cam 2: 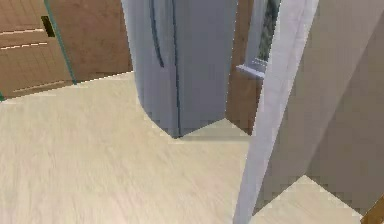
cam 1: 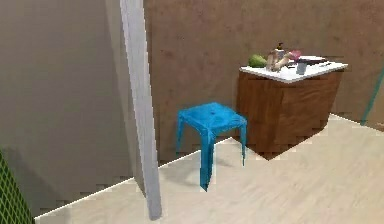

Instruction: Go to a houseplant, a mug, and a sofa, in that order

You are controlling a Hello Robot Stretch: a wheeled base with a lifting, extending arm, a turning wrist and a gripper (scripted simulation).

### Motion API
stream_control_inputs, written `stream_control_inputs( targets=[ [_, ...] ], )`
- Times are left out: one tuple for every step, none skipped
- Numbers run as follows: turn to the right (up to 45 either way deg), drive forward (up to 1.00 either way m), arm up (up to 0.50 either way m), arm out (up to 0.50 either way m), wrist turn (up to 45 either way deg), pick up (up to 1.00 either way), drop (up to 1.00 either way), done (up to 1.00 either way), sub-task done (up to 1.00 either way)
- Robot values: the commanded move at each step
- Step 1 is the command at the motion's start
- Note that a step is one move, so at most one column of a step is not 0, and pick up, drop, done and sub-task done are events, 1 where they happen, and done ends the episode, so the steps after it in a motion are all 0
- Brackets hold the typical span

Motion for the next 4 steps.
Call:
stream_control_inputs(
  targets=[
    [45.0,0.0,0.0,0.0,0.0,0.0,0.0,0.0,0.0],
    [0.0,1.0,0.0,0.0,0.0,0.0,0.0,0.0,0.0],
    [3.0,0.0,0.0,0.0,0.0,0.0,0.0,0.0,0.0],
    [0.0,0.8,0.0,0.0,0.0,0.0,0.0,0.0,0.0]
  ],
)
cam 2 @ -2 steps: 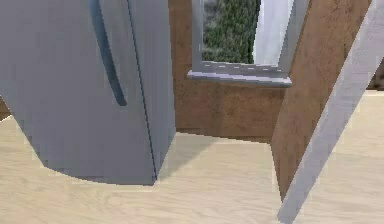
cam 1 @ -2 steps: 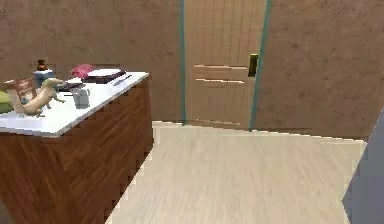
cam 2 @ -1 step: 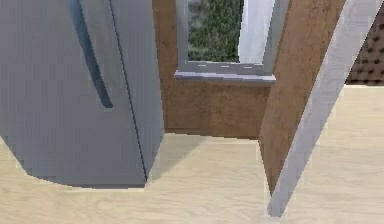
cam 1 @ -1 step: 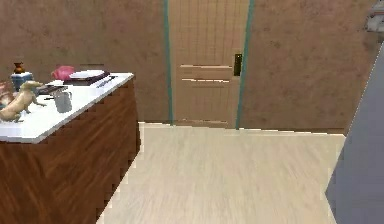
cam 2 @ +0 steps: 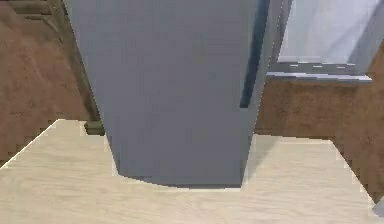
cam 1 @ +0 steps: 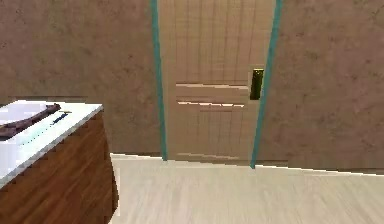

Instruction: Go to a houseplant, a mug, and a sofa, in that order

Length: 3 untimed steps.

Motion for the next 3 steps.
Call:
stream_control_inputs(
  targets=[
    [-45.0,0.0,0.0,0.0,0.0,0.0,0.0,0.0,0.0],
    [-18.0,0.0,0.0,0.0,0.0,0.0,0.0,0.0,0.0],
    [0.0,0.0,0.0,0.0,0.0,0.0,0.0,0.0,1.0]
  ],
)
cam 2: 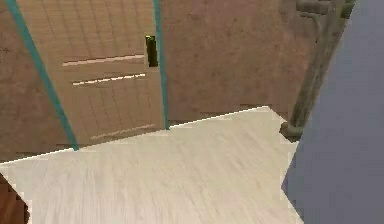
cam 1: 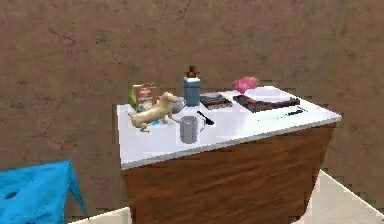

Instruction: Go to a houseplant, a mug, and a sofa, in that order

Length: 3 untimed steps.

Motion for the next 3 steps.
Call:
stream_control_inputs(
  targets=[
    [-45.0,0.0,0.0,0.0,0.0,0.0,0.0,0.0,0.0],
    [-45.0,0.0,0.0,0.0,0.0,0.0,0.0,0.0,0.0],
    [-18.0,0.0,0.0,0.0,0.0,0.0,0.0,0.0,0.0]
  ],
)
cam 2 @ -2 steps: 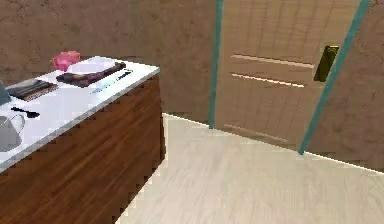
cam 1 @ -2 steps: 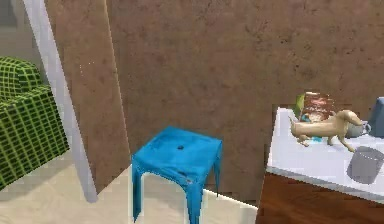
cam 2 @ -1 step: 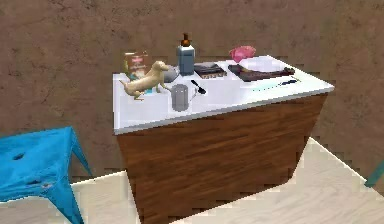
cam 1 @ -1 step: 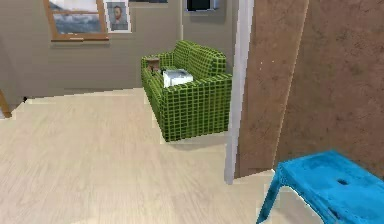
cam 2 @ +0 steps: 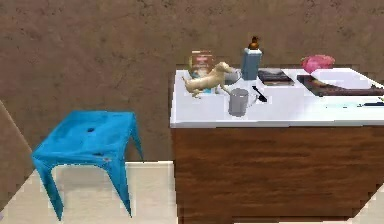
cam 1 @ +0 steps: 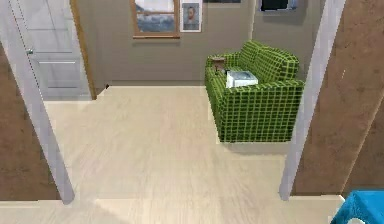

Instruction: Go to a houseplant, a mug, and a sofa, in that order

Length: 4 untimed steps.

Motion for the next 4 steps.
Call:
stream_control_inputs(
  targets=[
    [0.0,1.0,0.0,0.0,0.0,0.0,0.0,0.0,0.0],
    [-3.0,0.0,0.0,0.0,0.0,0.0,0.0,0.0,0.0],
    [0.0,0.5,0.0,0.0,0.0,0.0,0.0,0.0,0.0],
    [24.0,0.0,0.0,0.0,0.0,0.0,0.0,0.0,0.0]
  ],
)
